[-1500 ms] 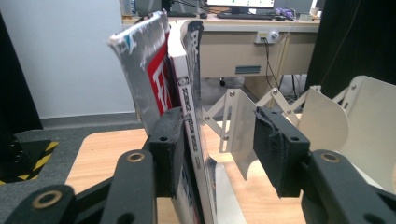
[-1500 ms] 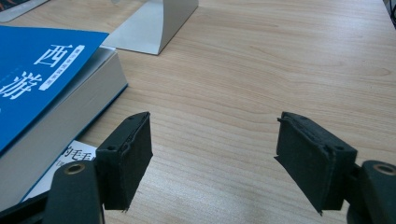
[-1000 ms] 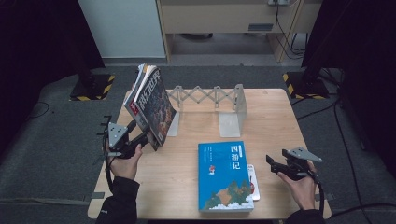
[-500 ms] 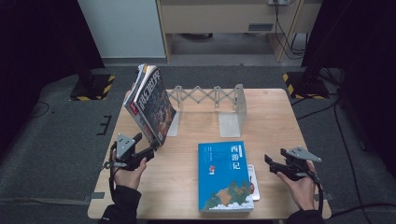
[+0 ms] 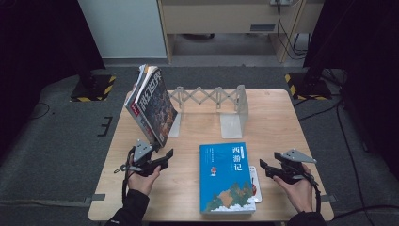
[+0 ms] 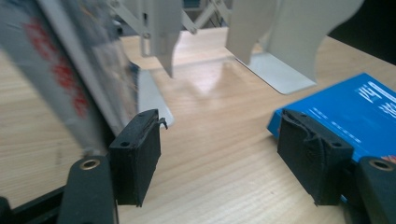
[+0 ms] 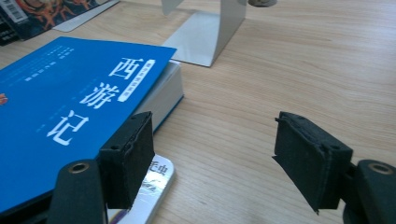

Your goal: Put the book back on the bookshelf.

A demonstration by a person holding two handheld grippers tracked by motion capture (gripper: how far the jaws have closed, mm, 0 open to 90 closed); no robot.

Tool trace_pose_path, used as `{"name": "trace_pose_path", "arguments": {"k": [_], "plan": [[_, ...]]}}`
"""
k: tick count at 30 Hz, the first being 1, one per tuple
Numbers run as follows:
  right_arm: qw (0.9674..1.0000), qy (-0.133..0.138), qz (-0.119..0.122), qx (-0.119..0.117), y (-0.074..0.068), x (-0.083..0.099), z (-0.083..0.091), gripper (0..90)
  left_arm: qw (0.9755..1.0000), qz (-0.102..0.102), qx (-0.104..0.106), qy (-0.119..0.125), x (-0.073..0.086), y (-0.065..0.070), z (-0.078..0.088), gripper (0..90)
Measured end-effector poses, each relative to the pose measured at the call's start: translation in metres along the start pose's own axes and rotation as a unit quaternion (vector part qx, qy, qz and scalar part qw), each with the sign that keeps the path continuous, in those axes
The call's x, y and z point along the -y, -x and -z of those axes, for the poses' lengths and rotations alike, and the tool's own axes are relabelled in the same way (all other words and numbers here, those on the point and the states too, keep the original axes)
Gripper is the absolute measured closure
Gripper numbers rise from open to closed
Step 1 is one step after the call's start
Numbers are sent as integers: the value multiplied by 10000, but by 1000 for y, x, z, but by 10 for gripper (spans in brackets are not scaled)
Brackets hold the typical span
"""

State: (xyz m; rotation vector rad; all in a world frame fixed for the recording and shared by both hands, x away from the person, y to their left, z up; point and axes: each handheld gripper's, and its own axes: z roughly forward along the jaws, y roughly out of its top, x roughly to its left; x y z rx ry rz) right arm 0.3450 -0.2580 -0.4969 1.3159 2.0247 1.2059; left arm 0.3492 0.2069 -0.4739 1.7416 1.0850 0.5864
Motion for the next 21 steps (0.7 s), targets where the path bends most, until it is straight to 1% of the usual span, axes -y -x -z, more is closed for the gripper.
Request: {"name": "trace_pose_path", "arguments": {"k": [3, 6, 8, 10, 11, 13, 15, 16, 18, 19, 20, 21], "plan": [[10000, 10, -22, -66, -4, 0, -1, 287, 9999, -63, 122, -102, 1, 6, -4, 287], [9999, 29, -8, -139, -5, 0, -2, 283, 9995, -17, 269, -187, 4, 13, -9, 280], [9998, 28, -8, -173, -7, 0, -3, 279, 9986, -71, 409, -322, 6, 19, -14, 279], [9998, 15, -32, -210, -9, 1, -5, 275, 9980, -78, 494, -378, 7, 25, -18, 273], [9998, 11, -20, -213, -10, 1, -5, 271, 9976, -126, 543, -423, 8, 28, -20, 271], [9998, -16, -42, -215, -12, 1, -7, 256, 9960, -221, 674, -552, 10, 36, -24, 264], [9996, -31, -51, -262, -14, 1, -7, 260, 9946, -220, 785, -641, 12, 42, -27, 260], [9996, -15, -53, -290, -15, 1, -7, 260, 9936, -164, 888, -681, 14, 45, -29, 259], [9993, -27, -66, -359, -17, 0, -8, 267, 9904, 93, 1161, -750, 17, 49, -34, 254], [9993, -47, -54, -380, -18, 1, -9, 267, 9896, 102, 1203, -780, 18, 50, -35, 250], [9992, -54, -70, -395, -20, 1, -9, 270, 9889, 58, 1233, -827, 19, 52, -37, 249], [9991, -71, -38, -416, -20, 1, -10, 273, 9879, 14, 1273, -882, 20, 54, -39, 249]]}}
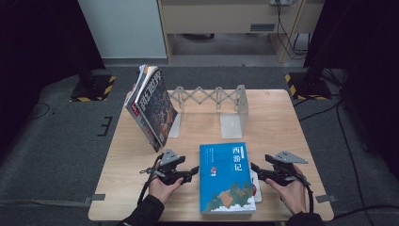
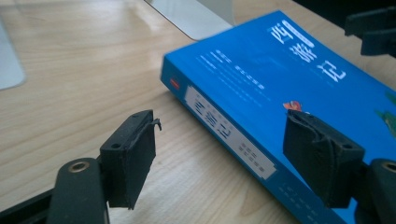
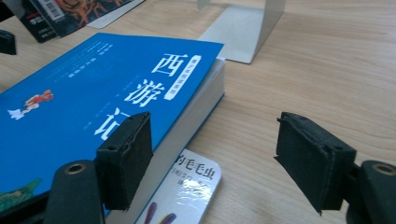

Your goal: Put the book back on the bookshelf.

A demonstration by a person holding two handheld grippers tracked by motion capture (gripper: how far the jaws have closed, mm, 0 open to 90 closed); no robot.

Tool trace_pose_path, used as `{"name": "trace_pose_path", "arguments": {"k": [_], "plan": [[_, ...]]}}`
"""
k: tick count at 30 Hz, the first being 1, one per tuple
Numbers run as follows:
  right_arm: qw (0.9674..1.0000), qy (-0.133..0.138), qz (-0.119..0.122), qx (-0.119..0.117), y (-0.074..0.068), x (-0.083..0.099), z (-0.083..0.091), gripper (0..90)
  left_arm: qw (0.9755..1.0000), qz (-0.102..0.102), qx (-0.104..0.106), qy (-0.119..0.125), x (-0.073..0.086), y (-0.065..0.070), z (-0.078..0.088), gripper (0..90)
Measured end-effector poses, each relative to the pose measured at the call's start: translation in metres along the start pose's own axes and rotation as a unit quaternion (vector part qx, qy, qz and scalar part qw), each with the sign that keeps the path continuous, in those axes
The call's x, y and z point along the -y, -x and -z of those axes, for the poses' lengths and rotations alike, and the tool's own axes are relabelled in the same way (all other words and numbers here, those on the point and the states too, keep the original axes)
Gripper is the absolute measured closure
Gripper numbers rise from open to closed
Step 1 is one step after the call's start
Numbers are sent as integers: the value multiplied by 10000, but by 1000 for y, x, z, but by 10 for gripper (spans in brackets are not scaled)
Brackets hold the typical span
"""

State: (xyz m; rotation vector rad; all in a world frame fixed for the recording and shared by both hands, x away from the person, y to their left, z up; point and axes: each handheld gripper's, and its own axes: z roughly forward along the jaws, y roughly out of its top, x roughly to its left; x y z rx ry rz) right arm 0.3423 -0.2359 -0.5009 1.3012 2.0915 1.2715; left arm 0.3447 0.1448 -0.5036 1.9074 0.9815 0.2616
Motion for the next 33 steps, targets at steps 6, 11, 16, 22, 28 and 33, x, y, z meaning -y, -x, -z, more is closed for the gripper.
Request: {"name": "trace_pose_path", "arguments": {"k": [6, 11, 16, 22, 28, 33], "plan": [[9999, -13, -38, -121, -6, 0, -3, 275, 9997, 25, 190, -146, 3, 4, -8, 249], [9997, -49, -46, -227, -11, 0, -6, 274, 9985, 164, 480, -185, 7, 8, -18, 236], [9993, -128, -89, -338, -15, 1, -9, 281, 9969, 330, 692, -149, 9, 10, -26, 204], [9984, -258, -118, -491, -19, 4, -14, 286, 9955, 350, 875, -85, 12, 9, -35, 124], [9976, -334, -203, -575, -22, 6, -18, 284, 9923, 528, 1111, -117, 15, 11, -43, 66], [9970, -366, -272, -632, -24, 7, -21, 279, 9904, 684, 1184, -177, 16, 9, -47, 23]]}}
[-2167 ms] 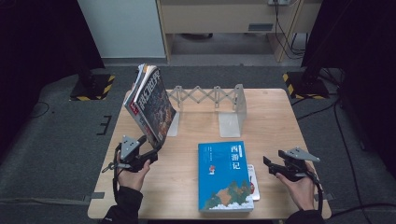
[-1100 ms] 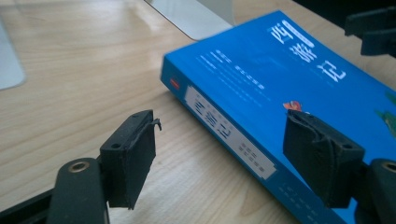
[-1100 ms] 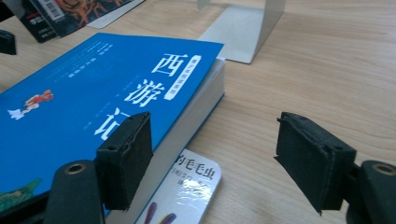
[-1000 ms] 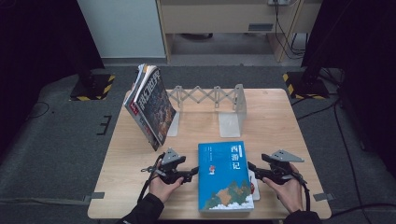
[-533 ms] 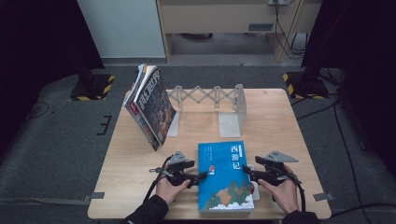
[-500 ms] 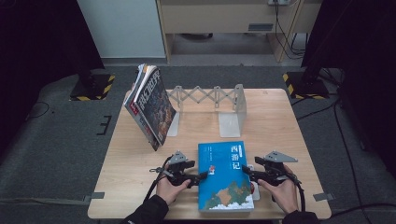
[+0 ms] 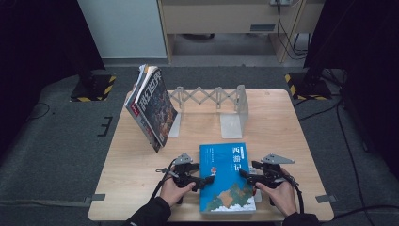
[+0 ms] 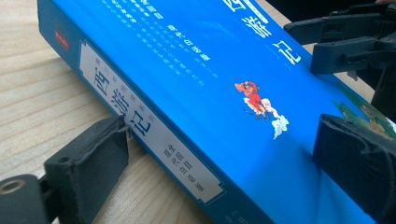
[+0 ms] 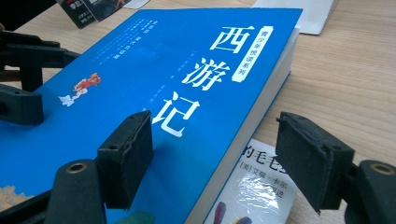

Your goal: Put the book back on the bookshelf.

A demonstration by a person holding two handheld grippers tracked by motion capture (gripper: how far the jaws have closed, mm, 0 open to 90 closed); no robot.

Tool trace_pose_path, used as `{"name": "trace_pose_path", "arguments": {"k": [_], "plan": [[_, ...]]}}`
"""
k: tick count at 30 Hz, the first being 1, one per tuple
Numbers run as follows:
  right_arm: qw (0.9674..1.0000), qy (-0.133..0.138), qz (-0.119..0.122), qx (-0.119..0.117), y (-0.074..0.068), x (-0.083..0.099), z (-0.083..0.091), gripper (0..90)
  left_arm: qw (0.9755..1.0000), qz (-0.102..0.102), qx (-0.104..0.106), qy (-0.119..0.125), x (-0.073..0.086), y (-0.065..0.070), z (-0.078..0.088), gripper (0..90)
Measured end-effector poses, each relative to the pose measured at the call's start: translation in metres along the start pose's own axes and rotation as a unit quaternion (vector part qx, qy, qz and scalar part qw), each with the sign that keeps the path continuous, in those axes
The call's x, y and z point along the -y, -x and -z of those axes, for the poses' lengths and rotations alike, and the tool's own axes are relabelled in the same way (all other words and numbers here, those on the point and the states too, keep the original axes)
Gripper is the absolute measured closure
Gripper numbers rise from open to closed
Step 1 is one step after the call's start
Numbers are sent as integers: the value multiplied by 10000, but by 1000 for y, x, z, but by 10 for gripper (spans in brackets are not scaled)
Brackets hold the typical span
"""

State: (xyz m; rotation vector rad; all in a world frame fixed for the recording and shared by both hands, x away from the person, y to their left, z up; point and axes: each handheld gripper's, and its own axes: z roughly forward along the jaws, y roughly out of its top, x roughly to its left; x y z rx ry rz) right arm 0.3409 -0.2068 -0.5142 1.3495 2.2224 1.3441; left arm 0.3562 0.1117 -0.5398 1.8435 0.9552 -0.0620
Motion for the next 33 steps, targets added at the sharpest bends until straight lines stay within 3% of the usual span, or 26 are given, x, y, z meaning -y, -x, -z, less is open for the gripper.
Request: {"name": "trace_pose_path", "arguments": {"k": [6, 28, 33], "plan": [[9999, 31, -99, -86, 0, 1, -3, 279, 9997, 214, 89, -103, 0, -2, -4, 0], [9988, 56, -418, -253, 1, 3, -10, 270, 9993, 354, -103, 11, -3, 2, -11, 6], [9987, 64, -451, -242, 2, 3, -10, 271, 9979, 641, 38, -45, -4, 0, -8, 99]]}}
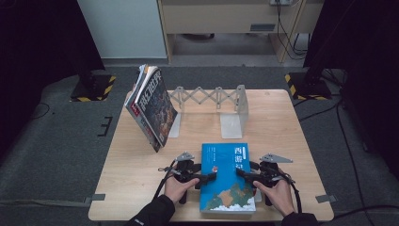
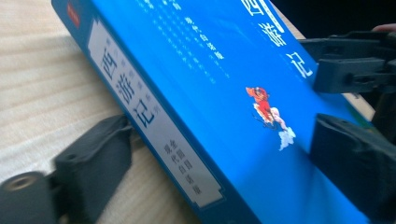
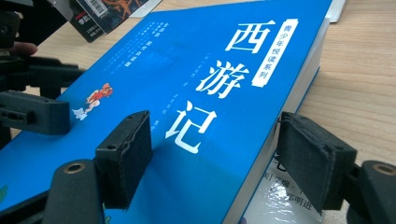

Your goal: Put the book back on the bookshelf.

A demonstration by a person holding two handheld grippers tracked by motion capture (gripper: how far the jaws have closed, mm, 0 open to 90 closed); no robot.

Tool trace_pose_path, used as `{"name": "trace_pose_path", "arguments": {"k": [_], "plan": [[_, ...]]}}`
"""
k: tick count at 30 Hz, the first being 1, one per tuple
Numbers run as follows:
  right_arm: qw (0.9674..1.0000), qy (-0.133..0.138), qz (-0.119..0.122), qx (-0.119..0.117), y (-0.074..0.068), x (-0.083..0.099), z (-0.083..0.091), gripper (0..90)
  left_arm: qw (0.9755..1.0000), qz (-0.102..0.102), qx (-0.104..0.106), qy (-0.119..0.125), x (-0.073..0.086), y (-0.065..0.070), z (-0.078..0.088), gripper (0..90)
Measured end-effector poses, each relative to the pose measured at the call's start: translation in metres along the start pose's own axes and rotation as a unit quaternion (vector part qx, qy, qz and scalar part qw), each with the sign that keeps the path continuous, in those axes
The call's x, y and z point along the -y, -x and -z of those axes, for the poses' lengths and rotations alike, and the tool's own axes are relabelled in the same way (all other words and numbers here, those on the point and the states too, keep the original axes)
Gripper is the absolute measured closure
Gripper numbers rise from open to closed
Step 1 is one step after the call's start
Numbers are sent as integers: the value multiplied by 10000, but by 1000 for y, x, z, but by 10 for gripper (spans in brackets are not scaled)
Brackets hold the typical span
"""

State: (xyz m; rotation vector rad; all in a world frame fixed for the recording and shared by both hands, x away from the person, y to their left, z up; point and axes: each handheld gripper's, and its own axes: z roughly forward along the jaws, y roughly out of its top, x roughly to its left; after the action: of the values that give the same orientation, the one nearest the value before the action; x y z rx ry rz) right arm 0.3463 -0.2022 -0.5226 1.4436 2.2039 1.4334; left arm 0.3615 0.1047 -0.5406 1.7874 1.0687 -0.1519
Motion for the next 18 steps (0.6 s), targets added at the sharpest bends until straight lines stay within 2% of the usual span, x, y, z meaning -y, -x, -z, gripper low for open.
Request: {"name": "trace_pose_path", "arguments": {"k": [4, 7, 9, 12, 16, 18], "plan": [[10000, 49, -17, 10, 0, 1, 0, 275, 10000, 46, 13, -16, 0, -1, 1, 113], [9999, 84, -78, -5, 1, 2, -1, 283, 9994, 270, 213, -106, -1, -2, 2, 160], [9999, 112, -108, -11, 0, 2, -1, 291, 9990, 298, 260, -186, -1, 0, 3, 178], [9998, 120, -156, -34, 0, 2, -1, 303, 9991, 191, 299, -237, -5, 4, 5, 197], [9999, 122, -120, 1, 2, 1, 0, 318, 9991, -12, 395, -128, -11, 11, 11, 321], [9998, 139, -129, 7, 2, 1, 0, 332, 9990, -115, 428, -114, -13, 16, 12, 339]]}}
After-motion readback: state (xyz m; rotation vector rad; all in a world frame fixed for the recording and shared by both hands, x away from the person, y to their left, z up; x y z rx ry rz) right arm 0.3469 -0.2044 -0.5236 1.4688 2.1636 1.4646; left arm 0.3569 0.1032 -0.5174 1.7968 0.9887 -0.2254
